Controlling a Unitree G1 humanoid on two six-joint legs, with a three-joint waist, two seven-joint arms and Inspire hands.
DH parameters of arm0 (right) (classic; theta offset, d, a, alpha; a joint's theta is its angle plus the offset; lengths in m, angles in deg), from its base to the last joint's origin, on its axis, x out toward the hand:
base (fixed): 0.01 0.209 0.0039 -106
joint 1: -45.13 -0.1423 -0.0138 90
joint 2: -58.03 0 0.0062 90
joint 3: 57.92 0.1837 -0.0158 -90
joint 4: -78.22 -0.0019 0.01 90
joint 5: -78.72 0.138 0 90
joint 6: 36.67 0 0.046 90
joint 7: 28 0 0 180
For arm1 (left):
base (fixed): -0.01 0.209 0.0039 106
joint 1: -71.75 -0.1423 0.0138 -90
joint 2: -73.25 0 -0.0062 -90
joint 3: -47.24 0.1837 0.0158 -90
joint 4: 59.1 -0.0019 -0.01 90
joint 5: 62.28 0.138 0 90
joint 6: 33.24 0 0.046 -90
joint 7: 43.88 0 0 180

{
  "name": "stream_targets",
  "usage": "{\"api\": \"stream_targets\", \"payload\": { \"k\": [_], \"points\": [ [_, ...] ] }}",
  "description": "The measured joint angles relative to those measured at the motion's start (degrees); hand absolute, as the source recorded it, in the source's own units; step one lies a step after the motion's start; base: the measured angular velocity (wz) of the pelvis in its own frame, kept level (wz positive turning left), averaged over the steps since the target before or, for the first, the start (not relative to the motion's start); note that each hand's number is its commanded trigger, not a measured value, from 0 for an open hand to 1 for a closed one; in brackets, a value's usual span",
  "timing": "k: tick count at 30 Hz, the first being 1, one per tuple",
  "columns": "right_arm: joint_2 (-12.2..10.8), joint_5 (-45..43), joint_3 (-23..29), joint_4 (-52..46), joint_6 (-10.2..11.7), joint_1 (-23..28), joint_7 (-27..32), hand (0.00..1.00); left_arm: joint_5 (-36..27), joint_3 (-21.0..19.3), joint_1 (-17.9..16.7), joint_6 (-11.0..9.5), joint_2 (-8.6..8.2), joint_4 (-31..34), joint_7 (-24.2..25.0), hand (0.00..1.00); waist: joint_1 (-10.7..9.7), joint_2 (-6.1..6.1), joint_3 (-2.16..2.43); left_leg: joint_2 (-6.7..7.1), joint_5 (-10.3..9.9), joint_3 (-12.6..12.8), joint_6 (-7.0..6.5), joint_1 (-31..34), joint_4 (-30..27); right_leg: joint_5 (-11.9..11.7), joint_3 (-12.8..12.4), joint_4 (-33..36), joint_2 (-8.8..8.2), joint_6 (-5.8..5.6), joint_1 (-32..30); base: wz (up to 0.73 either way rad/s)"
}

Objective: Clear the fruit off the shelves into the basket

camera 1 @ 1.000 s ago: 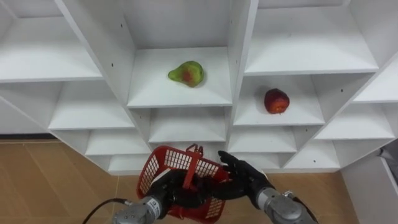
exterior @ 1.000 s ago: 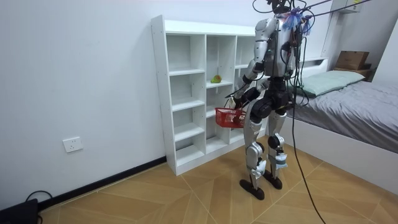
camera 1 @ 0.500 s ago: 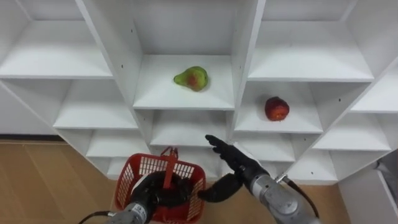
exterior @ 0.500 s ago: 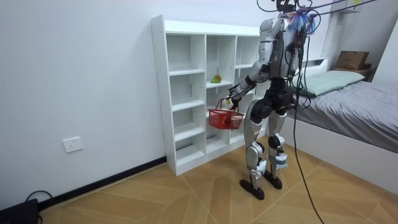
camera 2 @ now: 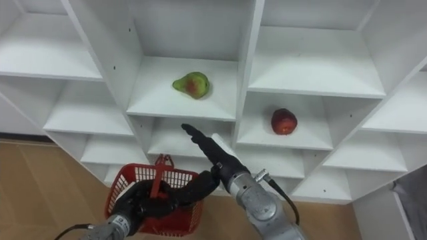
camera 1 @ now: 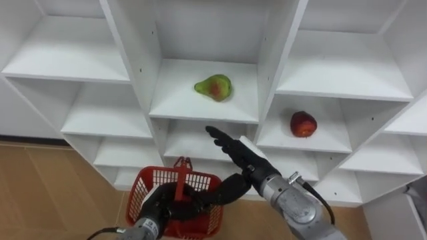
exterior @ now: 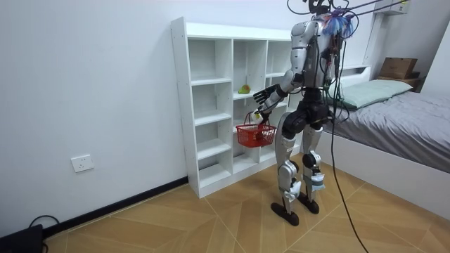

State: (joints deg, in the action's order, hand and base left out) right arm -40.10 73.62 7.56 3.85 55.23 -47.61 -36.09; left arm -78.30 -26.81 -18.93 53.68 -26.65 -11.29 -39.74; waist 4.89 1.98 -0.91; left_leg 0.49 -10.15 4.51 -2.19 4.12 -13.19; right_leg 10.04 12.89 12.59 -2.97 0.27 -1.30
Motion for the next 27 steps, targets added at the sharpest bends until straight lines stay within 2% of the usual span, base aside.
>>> {"api": "stream_targets", "payload": {
  "k": [7, 9, 14, 18, 21, 27],
  "points": [
    [0.9, -0.05, 1.04, -3.63, 0.01, -0.87, -0.12, 0.0, 0.06, -0.1, -0.07, -0.01, -0.66, -2.48, 0.11, 1.0, 0.11, 0.12, -0.11, -0.03, -0.02, -0.04, 0.0, -1.78, 0.5, 0.02, 0.06, -0.03, 0.02, -0.03, 1.72, 0.0],
    [1.03, -0.18, 1.41, -4.81, 0.02, -1.51, -0.09, 0.0, 0.57, -0.09, -0.09, 0.0, -0.43, -2.47, 0.45, 1.0, 0.14, 0.34, -0.32, 0.0, -0.03, -0.28, 0.0, -1.67, 0.44, 0.04, 0.41, -0.05, 0.02, -0.06, 2.11, 0.04],
    [1.12, -1.74, 2.47, -5.85, 0.09, -3.09, 0.95, 0.0, 0.56, -0.08, -0.09, 0.0, -0.4, -2.46, 1.82, 1.0, 0.18, 0.99, -0.38, 0.2, 0.01, -0.79, -0.05, -1.8, -0.18, 0.22, 0.65, -0.11, -0.15, -0.12, 2.42, 0.06],
    [1.03, -3.74, 3.89, -5.85, 0.21, -3.39, 1.73, 0.0, 1.01, -0.49, -0.15, -0.01, 0.02, -2.45, 3.18, 1.0, 0.38, 1.92, -0.31, 0.29, 0.03, -1.51, -0.07, -1.68, -0.45, 0.26, 1.26, -0.06, -0.23, -0.17, 2.52, 0.08],
    [1.02, -4.24, 5.42, -5.85, 0.22, -4.04, 2.03, 0.0, 3.31, -0.72, -0.5, 0.0, 0.26, -2.46, 3.31, 1.0, 0.54, 1.98, -0.28, 0.32, 0.03, -1.73, -0.06, -1.56, -0.37, 0.3, 1.37, -0.06, -0.21, -0.23, 2.53, 0.04],
    [1.41, -4.52, 7.44, -5.91, 0.24, -6.99, 5.1, 0.0, 3.32, -1.72, -1.74, 0.01, 0.41, -2.23, 3.96, 1.0, 0.52, 2.65, -0.17, 0.32, 0.03, -2.06, -0.05, -1.49, -0.37, 0.32, 1.72, -0.07, -0.19, -0.25, 2.54, 0.01]
  ]
}}
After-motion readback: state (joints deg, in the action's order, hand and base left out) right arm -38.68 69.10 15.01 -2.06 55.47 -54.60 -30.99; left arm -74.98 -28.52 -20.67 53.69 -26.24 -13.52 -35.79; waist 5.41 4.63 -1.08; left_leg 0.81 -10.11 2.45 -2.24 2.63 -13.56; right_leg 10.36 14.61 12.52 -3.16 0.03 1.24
